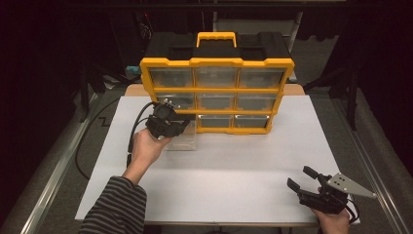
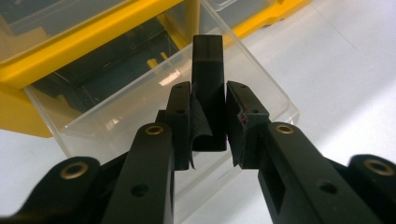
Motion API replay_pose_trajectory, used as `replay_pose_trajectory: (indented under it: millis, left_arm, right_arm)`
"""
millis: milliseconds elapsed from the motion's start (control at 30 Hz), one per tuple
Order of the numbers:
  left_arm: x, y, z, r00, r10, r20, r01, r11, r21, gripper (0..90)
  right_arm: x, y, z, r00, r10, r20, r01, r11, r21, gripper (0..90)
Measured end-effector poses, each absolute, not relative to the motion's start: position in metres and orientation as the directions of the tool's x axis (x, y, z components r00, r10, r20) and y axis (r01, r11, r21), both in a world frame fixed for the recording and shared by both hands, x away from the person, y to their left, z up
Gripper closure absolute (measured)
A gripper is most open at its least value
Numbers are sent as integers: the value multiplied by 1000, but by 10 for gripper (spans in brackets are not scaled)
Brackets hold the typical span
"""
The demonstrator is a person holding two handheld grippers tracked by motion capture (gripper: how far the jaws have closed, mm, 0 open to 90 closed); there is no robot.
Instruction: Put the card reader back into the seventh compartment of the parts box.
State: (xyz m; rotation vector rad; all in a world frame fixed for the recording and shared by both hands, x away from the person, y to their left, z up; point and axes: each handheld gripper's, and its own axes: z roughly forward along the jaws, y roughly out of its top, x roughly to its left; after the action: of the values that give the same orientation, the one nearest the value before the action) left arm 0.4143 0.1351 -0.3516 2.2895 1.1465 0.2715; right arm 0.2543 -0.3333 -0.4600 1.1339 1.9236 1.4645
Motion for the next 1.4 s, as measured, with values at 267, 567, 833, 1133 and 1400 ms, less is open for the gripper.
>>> replay_pose_trajectory:
  millis: [267, 567, 833, 1133, 1400]
  left_arm:
    - [410, 133, -350, 614, 786, -73, 668, -468, 579, 552]
    - [397, 122, -346, 654, 751, -93, 641, -484, 595, 456]
    - [386, 112, -344, 676, 732, -83, 617, -500, 607, 414]
    - [377, 107, -347, 695, 711, -105, 602, -496, 626, 403]
    - [369, 103, -351, 715, 690, -112, 587, -507, 631, 392]
  right_arm:
    - [254, -333, -460, -550, 828, 110, 328, 93, 940, 213]
    - [254, -333, -460, -552, 827, 106, 327, 98, 940, 213]
    - [254, -333, -460, -554, 826, 109, 324, 94, 941, 213]
    - [254, -333, -460, -554, 825, 110, 326, 93, 941, 213]
    - [254, -333, -460, -554, 825, 111, 326, 93, 941, 214]
